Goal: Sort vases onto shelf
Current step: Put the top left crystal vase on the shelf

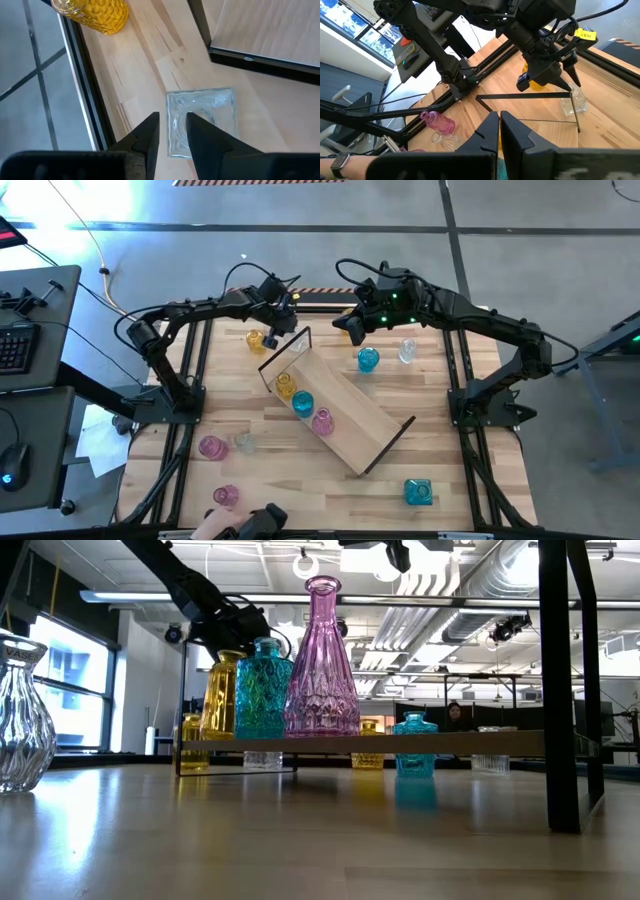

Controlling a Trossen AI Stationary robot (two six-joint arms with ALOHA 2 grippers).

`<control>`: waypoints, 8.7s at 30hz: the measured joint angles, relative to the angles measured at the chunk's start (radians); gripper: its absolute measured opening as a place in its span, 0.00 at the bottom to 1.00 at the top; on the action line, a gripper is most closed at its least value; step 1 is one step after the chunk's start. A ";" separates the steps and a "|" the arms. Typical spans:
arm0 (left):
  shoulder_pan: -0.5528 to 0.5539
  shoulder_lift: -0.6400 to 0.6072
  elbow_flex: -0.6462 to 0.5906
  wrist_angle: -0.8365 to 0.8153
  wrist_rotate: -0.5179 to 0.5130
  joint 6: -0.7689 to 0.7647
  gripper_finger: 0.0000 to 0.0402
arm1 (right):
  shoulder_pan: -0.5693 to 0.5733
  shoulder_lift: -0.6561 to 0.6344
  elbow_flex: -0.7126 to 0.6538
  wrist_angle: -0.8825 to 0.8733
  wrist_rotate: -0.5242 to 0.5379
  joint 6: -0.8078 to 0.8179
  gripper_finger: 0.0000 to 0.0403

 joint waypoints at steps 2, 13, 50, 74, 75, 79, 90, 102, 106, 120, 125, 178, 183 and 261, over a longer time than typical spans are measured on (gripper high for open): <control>0.000 0.000 0.000 -0.009 0.000 0.000 0.20 | 0.000 0.000 0.000 0.000 -0.004 0.000 0.00; 0.000 -0.002 0.002 -0.049 0.000 -0.033 0.08 | 0.000 0.000 0.000 0.000 -0.011 -0.005 0.00; 0.036 -0.010 0.005 -0.110 -0.050 -0.217 0.03 | 0.007 0.000 0.000 0.001 -0.037 -0.026 0.00; 0.075 -0.101 -0.004 -0.324 -0.065 -0.283 0.03 | 0.007 0.000 0.000 0.027 -0.037 -0.049 0.00; 0.075 -0.101 -0.004 -0.329 -0.063 -0.289 0.03 | 0.007 0.000 0.000 0.030 -0.037 -0.049 0.00; 0.074 -0.102 -0.003 -0.378 -0.055 -0.299 0.02 | 0.007 0.000 0.000 0.031 -0.047 -0.049 0.00; 0.073 -0.148 -0.007 -0.491 -0.001 -0.348 0.01 | 0.007 0.000 0.000 0.032 -0.052 -0.046 0.00; 0.069 -0.184 -0.010 -0.690 0.002 -0.401 0.01 | 0.007 0.000 0.000 0.031 -0.052 -0.067 0.00; 0.069 -0.185 -0.008 -0.708 0.005 -0.413 0.01 | 0.007 0.000 0.000 0.031 -0.052 -0.068 0.00; 0.031 -0.275 -0.005 -0.800 0.021 -0.480 0.01 | 0.007 0.000 0.000 0.031 -0.055 -0.072 0.00; 0.014 -0.358 -0.005 -0.801 0.082 -0.544 0.01 | 0.007 0.000 0.000 0.031 -0.055 -0.076 0.00; -0.141 -0.422 -0.224 -0.545 -0.193 -0.726 0.01 | 0.046 0.000 0.000 0.031 -0.066 -0.083 0.00; -0.141 -0.422 -0.224 -0.567 -0.102 -0.734 0.01 | 0.046 0.000 0.000 0.031 -0.066 -0.069 0.00; -0.205 -0.474 -0.253 -0.586 -0.047 -0.855 0.42 | 0.046 0.000 0.000 0.031 -0.067 -0.075 0.00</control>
